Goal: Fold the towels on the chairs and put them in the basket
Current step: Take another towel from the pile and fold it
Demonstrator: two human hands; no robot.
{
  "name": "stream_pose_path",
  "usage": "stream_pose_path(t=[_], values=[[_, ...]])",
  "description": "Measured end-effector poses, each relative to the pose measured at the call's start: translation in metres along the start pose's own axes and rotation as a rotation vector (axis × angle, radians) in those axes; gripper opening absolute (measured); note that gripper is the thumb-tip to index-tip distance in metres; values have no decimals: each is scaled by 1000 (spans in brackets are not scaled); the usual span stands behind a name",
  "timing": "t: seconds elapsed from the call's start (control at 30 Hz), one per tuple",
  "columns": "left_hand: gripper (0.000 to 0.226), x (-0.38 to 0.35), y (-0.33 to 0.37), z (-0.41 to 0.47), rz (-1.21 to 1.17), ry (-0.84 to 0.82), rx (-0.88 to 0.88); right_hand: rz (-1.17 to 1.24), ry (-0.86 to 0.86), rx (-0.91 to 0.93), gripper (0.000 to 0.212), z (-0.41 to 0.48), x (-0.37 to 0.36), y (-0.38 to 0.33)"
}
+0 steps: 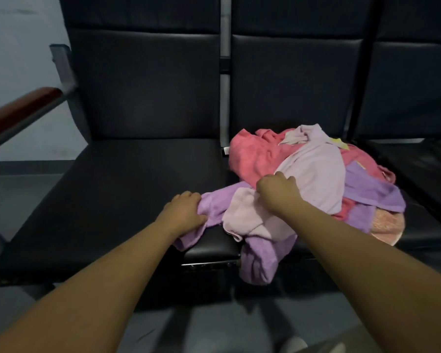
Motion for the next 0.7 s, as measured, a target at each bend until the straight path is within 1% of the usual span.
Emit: stream_pose_path(t=[0.07, 0.1, 0.13, 0.17, 0.2, 0.23, 0.27, 0.3, 0.37, 0.43, 0.5, 0.57, 0.6, 0.63, 0.7], values=[[59, 4, 5, -3, -83, 61, -3, 105, 111, 6, 19, -1, 11, 5], [64, 9, 12, -7, -164, 108, -33, 191, 192, 9, 13, -2, 18, 6], [68, 14, 20, -11, -305, 143, -73, 308, 253, 19, 9, -6, 26, 6], [67, 20, 31, -18, -490, 154, -124, 452, 280, 40, 8, -11, 34, 3], [59, 26, 43, -24, -695, 135, -165, 607, 288, 82, 8, -18, 43, -1], [51, 30, 52, -28, -832, 105, -195, 737, 281, 136, 8, -25, 52, -8], [44, 33, 58, -30, -913, 107, -220, 829, 276, 188, 10, -32, 60, -16], [39, 37, 60, -31, -904, 138, -234, 882, 279, 230, 12, -38, 67, -22], [30, 48, 58, -35, -931, 182, -199, 927, 300, 277, 13, -44, 73, -30], [26, 57, 51, -40, -1072, 187, -132, 947, 278, 271, 17, -41, 69, -28], [23, 66, 38, -46, -1252, 186, -66, 918, 152, 229, 35, -36, 55, -20], [21, 74, 25, -54, -1387, 146, -15, 800, -9, 187, 48, -31, 36, -14], [23, 77, 21, -57, -1413, 109, -4, 717, -63, 177, 48, -29, 28, -11], [25, 80, 16, -61, -1415, 75, 0, 650, -93, 177, 43, -27, 22, -10], [26, 86, 11, -70, -1429, 51, -11, 592, -99, 192, 22, -24, 18, -13]])
Point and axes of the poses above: each hand's wrist, its own z-axis towards the middle knuckle, its own x-axis out of the back of the hand, y = z × x, the point moved 2 cm from there along z, towards the middle knuckle, and after that the axes turned 3 degrees about -z, right-handed, at the moved point
